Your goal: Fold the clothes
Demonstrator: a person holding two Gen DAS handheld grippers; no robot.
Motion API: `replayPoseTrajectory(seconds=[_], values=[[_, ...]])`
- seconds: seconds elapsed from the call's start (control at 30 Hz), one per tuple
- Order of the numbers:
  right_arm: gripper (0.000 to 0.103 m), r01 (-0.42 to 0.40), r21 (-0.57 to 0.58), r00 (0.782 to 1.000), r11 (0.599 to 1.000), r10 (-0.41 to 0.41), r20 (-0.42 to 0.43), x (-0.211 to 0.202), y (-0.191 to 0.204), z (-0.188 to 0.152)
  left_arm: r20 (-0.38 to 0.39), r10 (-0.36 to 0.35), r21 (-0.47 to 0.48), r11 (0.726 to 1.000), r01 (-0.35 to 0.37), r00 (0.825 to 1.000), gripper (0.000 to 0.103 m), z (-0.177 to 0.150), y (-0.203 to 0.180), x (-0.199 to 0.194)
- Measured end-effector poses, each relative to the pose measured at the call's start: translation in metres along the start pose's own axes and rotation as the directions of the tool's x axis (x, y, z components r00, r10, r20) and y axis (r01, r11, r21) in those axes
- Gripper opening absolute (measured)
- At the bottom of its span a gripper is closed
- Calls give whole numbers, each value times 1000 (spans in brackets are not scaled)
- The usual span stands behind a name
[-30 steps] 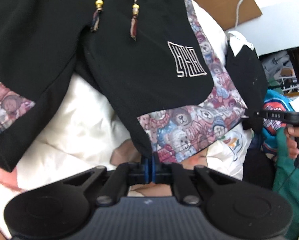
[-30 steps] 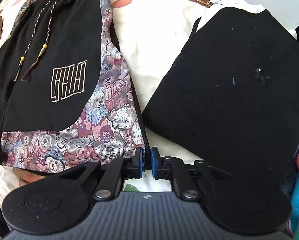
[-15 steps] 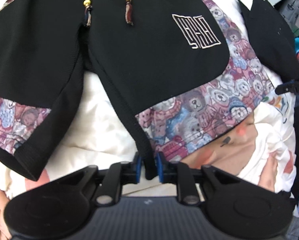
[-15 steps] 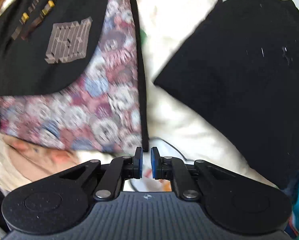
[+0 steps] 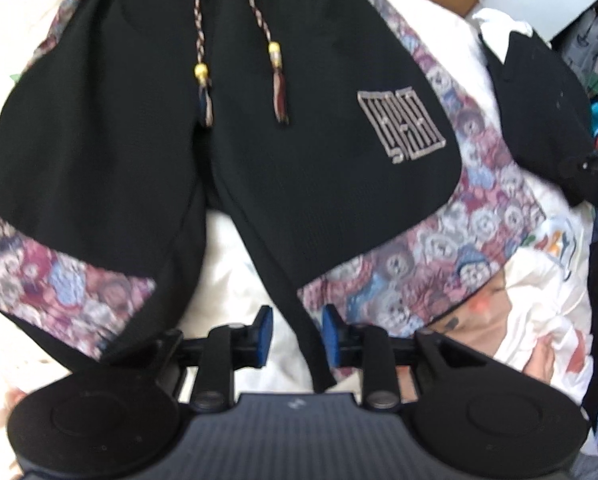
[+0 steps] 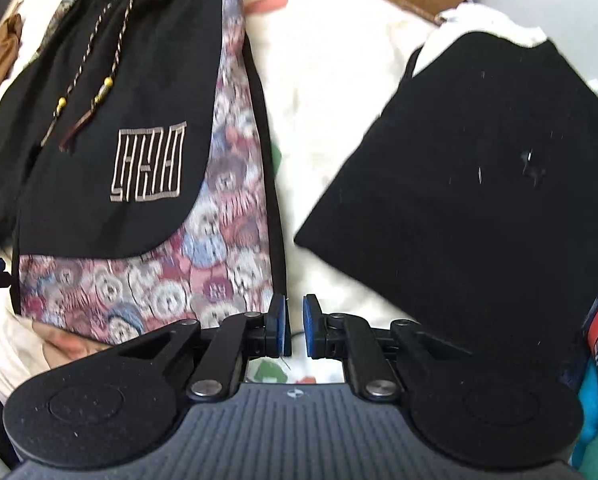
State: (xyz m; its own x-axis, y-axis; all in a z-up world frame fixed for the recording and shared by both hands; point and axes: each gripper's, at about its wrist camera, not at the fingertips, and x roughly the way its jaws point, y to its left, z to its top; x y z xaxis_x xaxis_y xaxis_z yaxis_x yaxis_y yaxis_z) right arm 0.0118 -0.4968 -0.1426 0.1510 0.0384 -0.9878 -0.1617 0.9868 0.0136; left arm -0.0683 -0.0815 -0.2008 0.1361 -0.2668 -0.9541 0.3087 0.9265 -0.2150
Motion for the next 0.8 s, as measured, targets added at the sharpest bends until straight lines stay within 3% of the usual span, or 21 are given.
replayPoseTrajectory(seconds=[0.47,0.67,0.8], values=[[11,-1,55,991,998,-6,134,-13,18,37,152,27,88,995,-40,988,32,111,5,-57],[11,-42,126,981,991,16,195,-12,12,63,164,26,143,988,-50,986,36,156,5,-57],[11,-95,179,972,979,52,229,-11,8,82,150,-22,173,985,-4,988,36,187,13,-59]])
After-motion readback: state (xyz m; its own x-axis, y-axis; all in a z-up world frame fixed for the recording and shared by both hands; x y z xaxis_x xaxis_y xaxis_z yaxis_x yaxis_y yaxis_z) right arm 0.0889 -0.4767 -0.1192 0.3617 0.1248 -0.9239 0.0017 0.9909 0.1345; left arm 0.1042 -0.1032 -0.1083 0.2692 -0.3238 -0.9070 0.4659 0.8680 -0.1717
